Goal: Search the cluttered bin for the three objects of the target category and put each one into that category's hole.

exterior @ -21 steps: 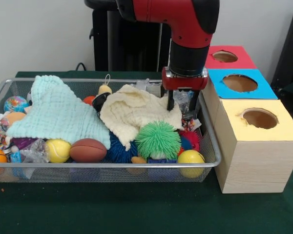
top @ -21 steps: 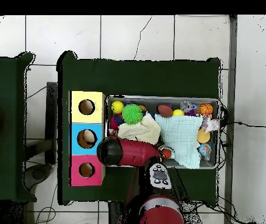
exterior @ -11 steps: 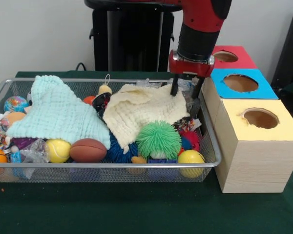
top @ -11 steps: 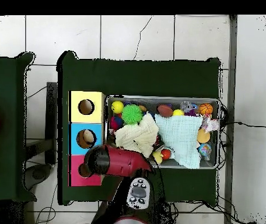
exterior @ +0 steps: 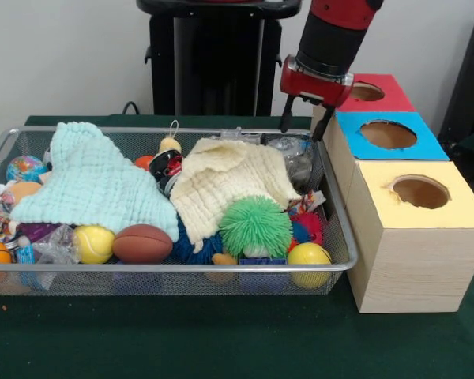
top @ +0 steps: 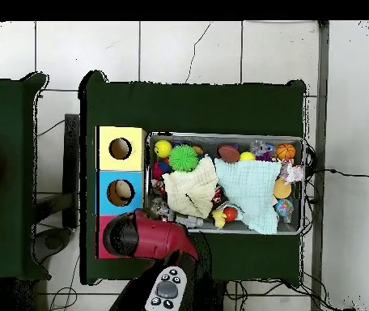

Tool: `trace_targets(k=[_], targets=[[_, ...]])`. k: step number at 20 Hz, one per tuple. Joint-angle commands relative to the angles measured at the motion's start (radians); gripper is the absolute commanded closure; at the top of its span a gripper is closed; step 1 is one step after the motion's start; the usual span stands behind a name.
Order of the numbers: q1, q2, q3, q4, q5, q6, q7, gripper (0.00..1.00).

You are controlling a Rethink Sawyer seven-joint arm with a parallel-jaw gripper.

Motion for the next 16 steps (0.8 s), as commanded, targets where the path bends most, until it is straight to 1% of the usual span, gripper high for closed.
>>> trace_targets(k=[1, 5, 8, 10, 13, 16], targets=[[-0.044, 0.047, 0.021, 0.025, 0.035, -0.059, 0.223, 0.0], [-0.067, 0.066, 0.025, -0.005, 0.012, -0.088, 0.194, 0.0], [-0.128, 0.083, 0.055, -0.045, -0.031, -0.115, 0.124, 0.0], [-0.159, 0.087, 0.072, -0.055, -0.045, -0.113, 0.095, 0.0], [-0.165, 0.089, 0.078, -0.051, -0.047, -0.119, 0.102, 0.0], [-0.155, 0.092, 0.08, -0.056, -0.042, -0.113, 0.113, 0.0]])
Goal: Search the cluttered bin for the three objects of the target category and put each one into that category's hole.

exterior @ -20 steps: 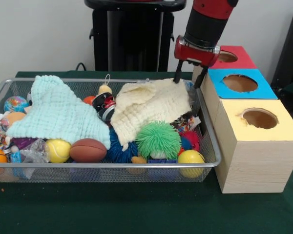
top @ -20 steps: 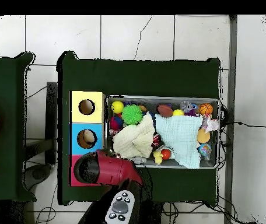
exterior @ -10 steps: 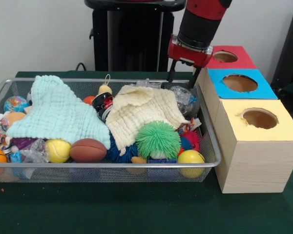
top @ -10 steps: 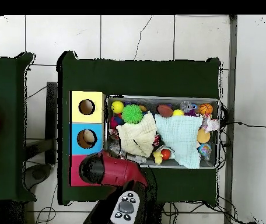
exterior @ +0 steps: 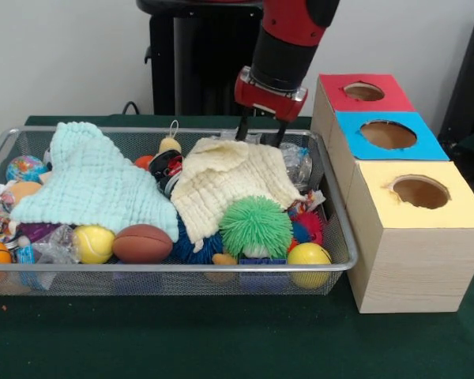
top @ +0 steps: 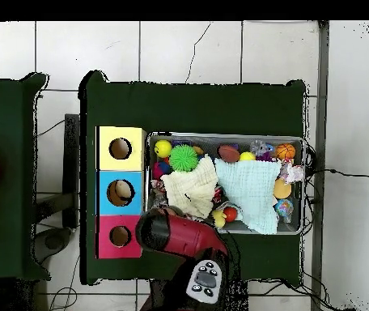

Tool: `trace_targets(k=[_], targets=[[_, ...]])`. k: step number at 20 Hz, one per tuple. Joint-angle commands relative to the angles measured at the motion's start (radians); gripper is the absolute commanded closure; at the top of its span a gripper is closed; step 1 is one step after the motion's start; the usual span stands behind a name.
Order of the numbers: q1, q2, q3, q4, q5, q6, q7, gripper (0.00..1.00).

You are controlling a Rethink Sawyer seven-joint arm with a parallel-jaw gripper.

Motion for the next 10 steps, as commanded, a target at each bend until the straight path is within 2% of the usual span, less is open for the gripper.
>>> trace_targets(k=[1, 10], targets=[[-0.026, 0.042, 0.086, -0.056, -0.03, -0.051, 0.112, 0.0], [-0.038, 0.019, 0.144, -0.044, -0.024, -0.02, 0.097, 0.0]])
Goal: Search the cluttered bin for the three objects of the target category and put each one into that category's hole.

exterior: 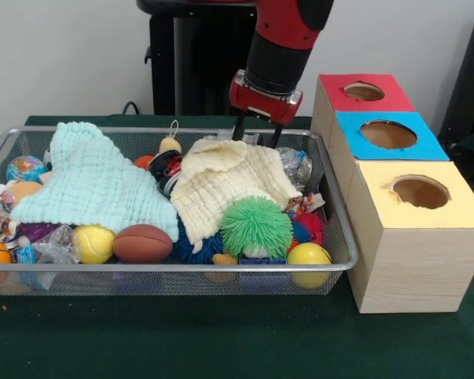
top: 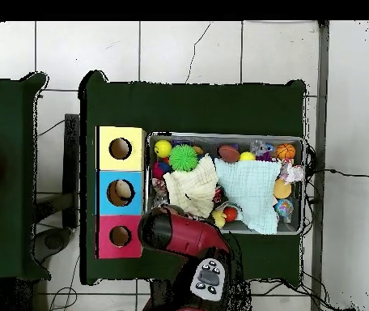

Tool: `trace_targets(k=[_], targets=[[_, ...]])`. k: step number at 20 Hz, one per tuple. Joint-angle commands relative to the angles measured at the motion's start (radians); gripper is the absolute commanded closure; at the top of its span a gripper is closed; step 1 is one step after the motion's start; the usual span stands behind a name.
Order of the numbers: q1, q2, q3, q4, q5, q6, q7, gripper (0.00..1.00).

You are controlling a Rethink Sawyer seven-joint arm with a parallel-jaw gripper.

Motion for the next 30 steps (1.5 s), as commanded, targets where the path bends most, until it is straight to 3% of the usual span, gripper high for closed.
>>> trace_targets(k=[1, 11, 21, 30], targets=[[-0.027, 0.011, 0.137, -0.043, -0.023, -0.005, 0.097, 0.0], [-0.087, -0.027, 0.218, -0.016, -0.046, -0.026, 0.067, 0.0], [-0.109, -0.084, 0.228, 0.002, -0.084, 0.029, 0.061, 0.0], [-0.141, -0.038, 0.29, -0.005, -0.093, -0.017, 0.084, 0.0]])
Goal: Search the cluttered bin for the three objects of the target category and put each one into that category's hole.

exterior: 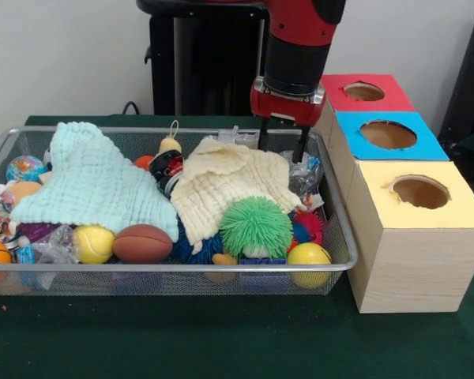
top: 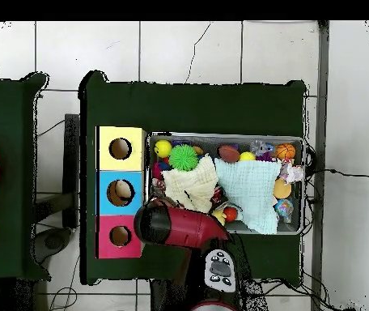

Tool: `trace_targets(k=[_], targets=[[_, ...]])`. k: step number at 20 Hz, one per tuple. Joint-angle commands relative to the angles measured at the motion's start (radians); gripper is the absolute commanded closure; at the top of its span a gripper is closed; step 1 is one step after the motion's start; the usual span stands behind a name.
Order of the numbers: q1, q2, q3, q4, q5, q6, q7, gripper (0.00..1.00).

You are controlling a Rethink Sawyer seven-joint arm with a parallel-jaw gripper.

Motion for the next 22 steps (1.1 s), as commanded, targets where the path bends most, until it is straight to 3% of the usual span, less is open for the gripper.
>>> trace_targets(k=[1, 15, 22], targets=[[-0.042, 0.026, 0.141, -0.005, -0.027, -0.02, 0.087, 0.0], [-0.048, 0.086, 0.161, -0.025, -0.044, -0.081, 0.102, 0.0], [-0.01, 0.122, 0.116, -0.056, -0.042, -0.097, 0.111, 0.0]])
